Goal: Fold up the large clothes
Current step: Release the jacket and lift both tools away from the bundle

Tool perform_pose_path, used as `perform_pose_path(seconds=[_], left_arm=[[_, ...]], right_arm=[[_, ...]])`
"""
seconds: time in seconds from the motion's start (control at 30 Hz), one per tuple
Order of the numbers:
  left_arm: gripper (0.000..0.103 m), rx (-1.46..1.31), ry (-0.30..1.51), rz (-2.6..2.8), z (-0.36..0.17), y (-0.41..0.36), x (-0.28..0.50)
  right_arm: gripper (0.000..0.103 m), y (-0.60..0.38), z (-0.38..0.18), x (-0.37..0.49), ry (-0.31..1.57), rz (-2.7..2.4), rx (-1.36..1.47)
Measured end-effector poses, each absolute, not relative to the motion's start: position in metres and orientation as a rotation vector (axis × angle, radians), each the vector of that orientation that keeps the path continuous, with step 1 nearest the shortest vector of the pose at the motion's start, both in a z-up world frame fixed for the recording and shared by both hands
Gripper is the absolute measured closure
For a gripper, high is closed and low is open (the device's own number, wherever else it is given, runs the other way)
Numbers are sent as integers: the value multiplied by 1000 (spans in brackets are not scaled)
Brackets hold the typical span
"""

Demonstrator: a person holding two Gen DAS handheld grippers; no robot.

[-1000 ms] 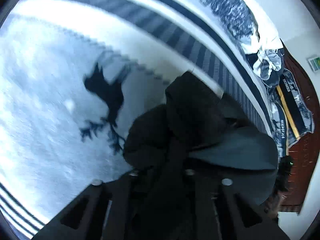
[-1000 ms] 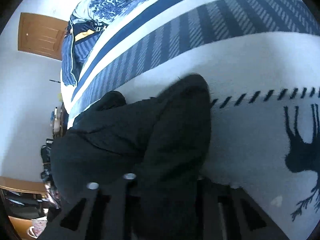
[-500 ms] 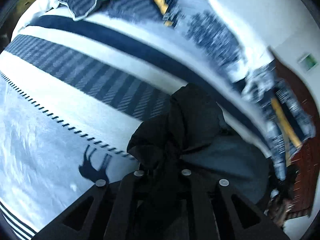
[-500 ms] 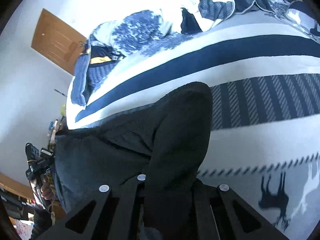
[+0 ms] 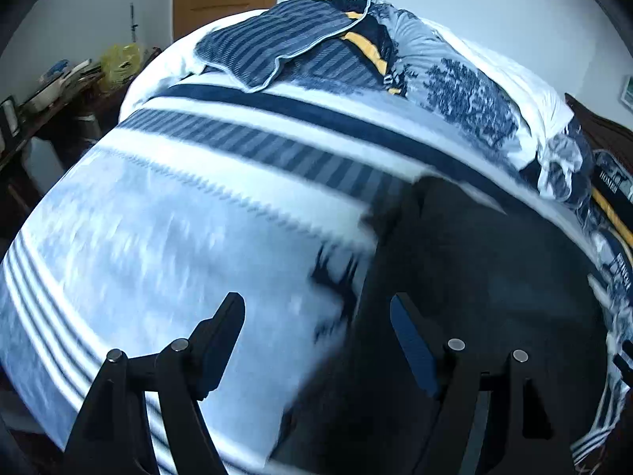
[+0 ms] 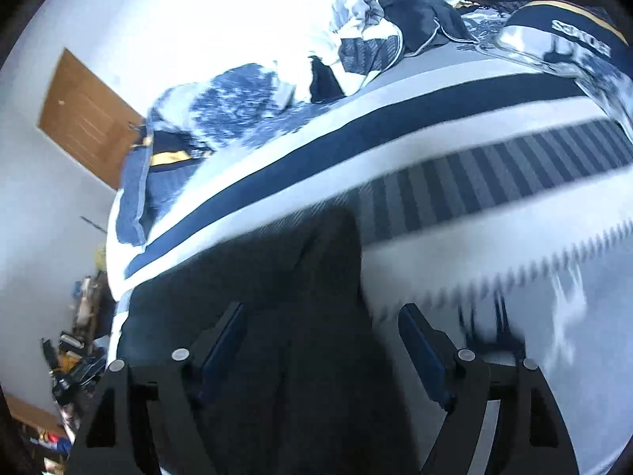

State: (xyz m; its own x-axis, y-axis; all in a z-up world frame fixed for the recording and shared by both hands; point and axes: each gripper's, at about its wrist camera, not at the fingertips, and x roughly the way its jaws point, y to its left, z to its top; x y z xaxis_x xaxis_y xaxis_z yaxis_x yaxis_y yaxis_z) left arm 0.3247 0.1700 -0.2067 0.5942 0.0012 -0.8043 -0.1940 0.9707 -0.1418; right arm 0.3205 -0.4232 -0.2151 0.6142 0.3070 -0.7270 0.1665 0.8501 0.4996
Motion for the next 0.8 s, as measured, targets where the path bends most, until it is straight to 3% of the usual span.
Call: perform_pose_path(seconds=[0.13,0.17,0.2,0.3,0.4,0.43,0.47,0.53,0.63,0.7,0.77,0.8], left_arm=[[26,-279,990,91,-259,174,286],[27,-355,989,69,-272,179,277],[27,-410,975,55,-278,185,270],[27,-494,923,80,-292,198,253],[35,-435,885,107,-286,197,255],[44,-420,891,112,-288,196,255],[66,-427,897,102,-290,196,257],[75,-419,930,131,-297,197,262],[71,-408,942,151,-297,195,263],[62,-371,947,175,-294,192,259],[38,-335,943,234,-287,192,247],[35,-328,928,266,-282,193,239]], right_arm=[[22,-409,-240,249,931,-24,519],[28,-410,-254,229,937,-45,550],[43,-408,-264,220,941,-50,582],[56,-413,-291,201,947,-21,685],[70,-409,-300,187,917,-68,598],[73,-408,-302,186,918,-66,598],[79,-407,-300,185,916,-70,595],[85,-405,-298,188,911,-120,550],[88,-402,-309,196,969,-146,513],[87,-401,-312,199,978,-159,512],[86,-404,-312,194,973,-158,536],[85,-407,-312,189,970,-157,562]])
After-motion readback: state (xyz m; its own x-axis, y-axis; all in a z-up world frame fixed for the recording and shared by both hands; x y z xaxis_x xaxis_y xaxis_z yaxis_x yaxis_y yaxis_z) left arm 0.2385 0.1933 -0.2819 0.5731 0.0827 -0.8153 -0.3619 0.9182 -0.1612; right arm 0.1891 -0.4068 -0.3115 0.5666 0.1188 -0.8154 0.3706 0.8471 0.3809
